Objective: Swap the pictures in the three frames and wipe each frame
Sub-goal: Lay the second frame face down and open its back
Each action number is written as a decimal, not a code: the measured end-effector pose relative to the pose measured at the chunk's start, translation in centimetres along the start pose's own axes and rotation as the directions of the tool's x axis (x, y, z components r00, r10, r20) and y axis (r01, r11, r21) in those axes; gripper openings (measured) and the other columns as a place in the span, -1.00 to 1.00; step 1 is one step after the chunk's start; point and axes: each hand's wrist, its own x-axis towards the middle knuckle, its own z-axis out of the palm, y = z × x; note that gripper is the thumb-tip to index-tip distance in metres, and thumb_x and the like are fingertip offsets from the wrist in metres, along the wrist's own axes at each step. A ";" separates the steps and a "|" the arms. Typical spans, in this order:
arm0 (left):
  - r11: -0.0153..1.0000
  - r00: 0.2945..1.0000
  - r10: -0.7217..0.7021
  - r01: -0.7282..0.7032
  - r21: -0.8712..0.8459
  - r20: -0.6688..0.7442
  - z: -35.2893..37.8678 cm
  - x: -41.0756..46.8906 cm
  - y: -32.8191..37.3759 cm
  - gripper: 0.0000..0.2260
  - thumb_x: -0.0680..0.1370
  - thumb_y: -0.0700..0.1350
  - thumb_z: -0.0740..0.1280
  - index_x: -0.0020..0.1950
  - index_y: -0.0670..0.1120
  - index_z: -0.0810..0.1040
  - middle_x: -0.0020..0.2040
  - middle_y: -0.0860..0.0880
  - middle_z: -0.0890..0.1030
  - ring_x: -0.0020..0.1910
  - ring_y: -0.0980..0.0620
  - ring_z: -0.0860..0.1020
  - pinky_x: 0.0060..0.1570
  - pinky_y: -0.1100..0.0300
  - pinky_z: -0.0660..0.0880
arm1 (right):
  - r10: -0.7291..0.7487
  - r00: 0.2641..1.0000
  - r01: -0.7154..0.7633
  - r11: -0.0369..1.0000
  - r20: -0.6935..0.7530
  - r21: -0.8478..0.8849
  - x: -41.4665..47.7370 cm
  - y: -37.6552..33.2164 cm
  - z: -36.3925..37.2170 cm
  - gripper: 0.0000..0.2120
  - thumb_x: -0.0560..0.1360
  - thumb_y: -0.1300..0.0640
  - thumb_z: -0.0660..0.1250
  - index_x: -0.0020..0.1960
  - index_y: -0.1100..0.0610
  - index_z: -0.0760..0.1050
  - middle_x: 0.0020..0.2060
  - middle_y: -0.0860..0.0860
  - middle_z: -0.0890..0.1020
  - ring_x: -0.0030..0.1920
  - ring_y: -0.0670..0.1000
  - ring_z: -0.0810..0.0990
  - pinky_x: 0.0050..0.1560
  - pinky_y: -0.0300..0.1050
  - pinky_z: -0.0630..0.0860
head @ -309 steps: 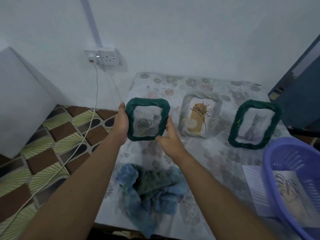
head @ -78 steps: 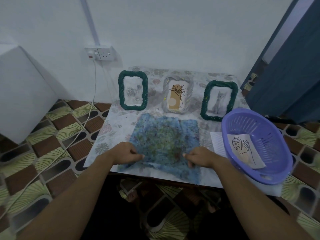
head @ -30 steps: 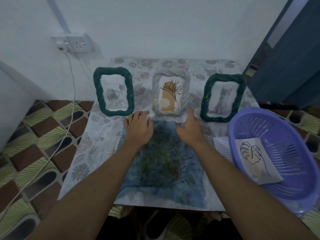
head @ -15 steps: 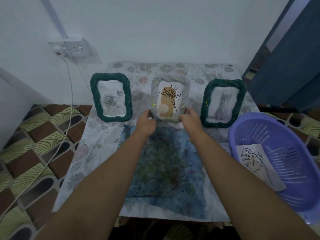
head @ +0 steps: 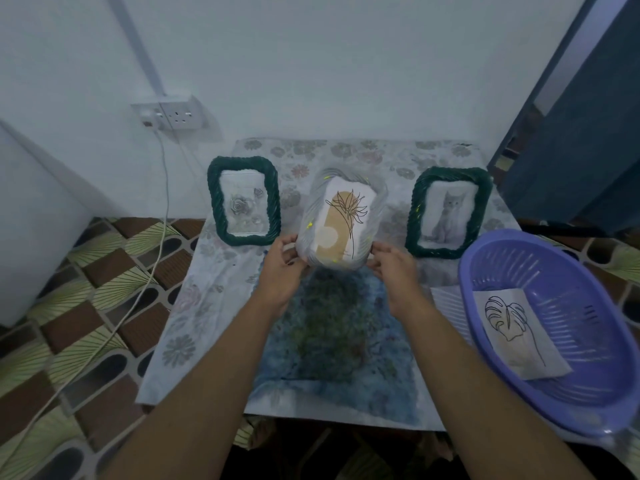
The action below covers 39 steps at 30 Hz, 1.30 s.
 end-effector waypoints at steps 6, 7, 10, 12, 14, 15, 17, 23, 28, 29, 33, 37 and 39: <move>0.986 1.000 -0.001 0.000 -0.169 -0.003 -1.4 -4.2 0.0 -0.74 0.58 -0.36 0.30 0.25 -0.19 0.46 0.11 -0.13 0.63 -0.04 0.00 0.63 -0.15 0.20 0.59 | 0.011 0.996 -0.008 0.999 0.084 -0.044 -2.9 0.5 0.0 -0.74 0.49 0.37 0.22 0.05 0.13 0.59 -0.08 -0.01 0.62 -0.02 -0.02 0.55 -0.14 -0.25 0.45; 0.985 1.000 -0.005 0.000 -0.174 -0.026 -1.4 -4.6 0.0 -0.76 0.58 -0.37 0.28 0.23 -0.20 0.46 0.08 -0.13 0.62 -0.08 0.03 0.63 -0.17 0.20 0.59 | -0.008 0.997 0.014 0.996 0.076 -0.089 -3.5 0.5 0.1 -0.74 0.51 0.32 0.24 0.13 0.13 0.57 -0.05 -0.02 0.60 -0.03 -0.04 0.54 -0.10 -0.21 0.45; 0.988 0.996 0.002 -0.017 -0.155 -0.092 -1.8 -6.1 0.0 -0.80 0.57 -0.38 0.27 0.12 -0.15 0.49 0.07 -0.16 0.61 -0.09 0.02 0.62 -0.11 0.15 0.60 | -0.161 0.978 0.187 0.957 0.131 -0.220 -5.5 0.8 0.7 -0.74 0.50 0.23 0.30 0.15 0.01 0.51 -0.01 -0.06 0.59 0.02 -0.04 0.57 0.04 -0.09 0.50; 0.990 0.993 0.042 -0.057 -0.127 -0.114 -2.0 -6.7 -0.1 -0.80 0.56 -0.36 0.31 0.10 -0.11 0.50 0.08 -0.19 0.63 -0.07 0.00 0.62 -0.05 0.09 0.60 | -0.243 0.941 0.303 0.915 0.237 -0.267 -6.7 0.6 1.2 -0.79 0.50 0.24 0.32 0.07 0.00 0.57 -0.06 -0.09 0.63 -0.05 -0.12 0.58 0.00 -0.18 0.49; 0.990 0.987 0.103 -0.114 -0.083 -0.123 -2.0 -7.5 0.0 -0.83 0.56 -0.31 0.36 0.07 -0.08 0.51 0.05 -0.16 0.65 -0.06 -0.04 0.64 0.01 0.01 0.60 | -0.280 0.912 0.371 0.874 0.299 -0.315 -7.6 0.4 1.8 -0.89 0.51 0.16 0.37 -0.01 0.00 0.63 -0.14 -0.12 0.67 -0.14 -0.19 0.60 -0.11 -0.29 0.48; 0.987 0.983 0.142 -0.149 -0.051 -0.120 -2.0 -7.9 0.2 -0.84 0.56 -0.28 0.38 0.06 -0.07 0.51 0.03 -0.14 0.65 -0.02 -0.06 0.64 0.03 -0.02 0.61 | -0.283 0.904 0.385 0.863 0.320 -0.327 -8.0 0.2 2.1 -0.93 0.52 0.11 0.40 -0.02 0.00 0.64 -0.14 -0.12 0.68 -0.13 -0.19 0.62 -0.12 -0.31 0.49; 0.973 0.968 0.231 -0.230 0.021 -0.095 -1.8 -8.8 0.6 -0.86 0.56 -0.22 0.39 0.07 -0.05 0.52 0.04 -0.10 0.65 0.08 -0.06 0.63 0.07 -0.04 0.60 | -0.269 0.893 0.388 0.868 0.361 -0.311 -8.7 -0.1 2.5 -0.92 0.52 0.04 0.42 -0.01 0.00 0.64 -0.09 -0.09 0.70 -0.04 -0.20 0.64 -0.04 -0.31 0.52; 0.894 0.923 0.382 -0.355 0.273 -0.053 -1.2 -10.6 1.0 -0.87 0.58 -0.18 0.38 0.10 -0.05 0.50 0.02 0.01 0.63 -0.03 0.18 0.63 -0.09 0.27 0.57 | -0.208 0.909 0.286 0.942 0.361 -0.178 -9.9 -0.8 3.2 -0.62 0.48 -0.08 0.47 0.18 0.13 0.58 0.06 0.03 0.68 0.10 -0.08 0.64 0.12 -0.17 0.60; 0.846 0.907 0.418 -0.368 0.385 -0.052 -0.1 -11.8 1.2 -0.85 0.58 -0.15 0.38 0.15 -0.05 0.57 -0.03 0.12 0.64 -0.11 0.32 0.59 -0.18 0.44 0.47 | -0.249 0.941 0.289 0.943 0.228 -0.165 -10.2 -0.4 3.3 -0.60 0.42 -0.12 0.50 0.09 0.14 0.61 -0.06 0.00 0.71 -0.01 -0.09 0.68 0.09 -0.06 0.63; 0.844 0.907 0.419 -0.369 0.389 -0.049 0.1 -11.9 1.3 -0.84 0.58 -0.14 0.38 0.17 -0.03 0.59 -0.05 0.13 0.65 -0.12 0.32 0.60 -0.18 0.44 0.48 | -0.250 0.945 0.286 0.944 0.212 -0.163 -10.2 -0.2 3.3 -0.61 0.40 -0.14 0.51 0.06 0.12 0.61 -0.08 -0.01 0.72 -0.03 -0.09 0.69 0.08 -0.04 0.63; 0.836 0.907 0.420 -0.375 0.401 -0.029 0.3 -12.2 1.4 -0.80 0.58 -0.14 0.38 0.20 0.01 0.64 -0.10 0.15 0.65 -0.14 0.38 0.58 -0.16 0.52 0.45 | -0.227 0.955 0.251 0.962 0.192 -0.110 -10.4 0.1 2.7 -0.75 0.47 -0.02 0.49 0.00 0.15 0.61 -0.13 0.02 0.72 -0.07 -0.06 0.70 0.05 -0.05 0.63; 0.788 0.885 0.463 -0.432 0.439 0.040 0.4 -12.1 1.2 -0.75 0.57 -0.16 0.40 0.25 -0.06 0.63 0.07 0.02 0.70 -0.03 0.24 0.62 -0.04 0.46 0.51 | -0.146 0.978 0.150 0.988 0.147 -0.020 -10.1 0.9 1.8 -0.76 0.51 0.02 0.45 0.04 0.19 0.63 -0.07 0.05 0.71 0.00 -0.02 0.68 0.11 -0.08 0.61; 0.770 0.889 0.446 -0.438 0.463 0.100 0.5 -12.2 1.1 -0.74 0.57 -0.16 0.39 0.26 -0.07 0.62 0.12 0.01 0.68 0.01 0.25 0.60 -0.02 0.48 0.50 | -0.100 0.986 0.106 0.994 0.131 -0.035 -10.1 1.2 1.6 -0.79 0.53 0.04 0.42 -0.01 0.21 0.65 -0.15 0.04 0.70 -0.06 -0.01 0.68 0.08 -0.06 0.62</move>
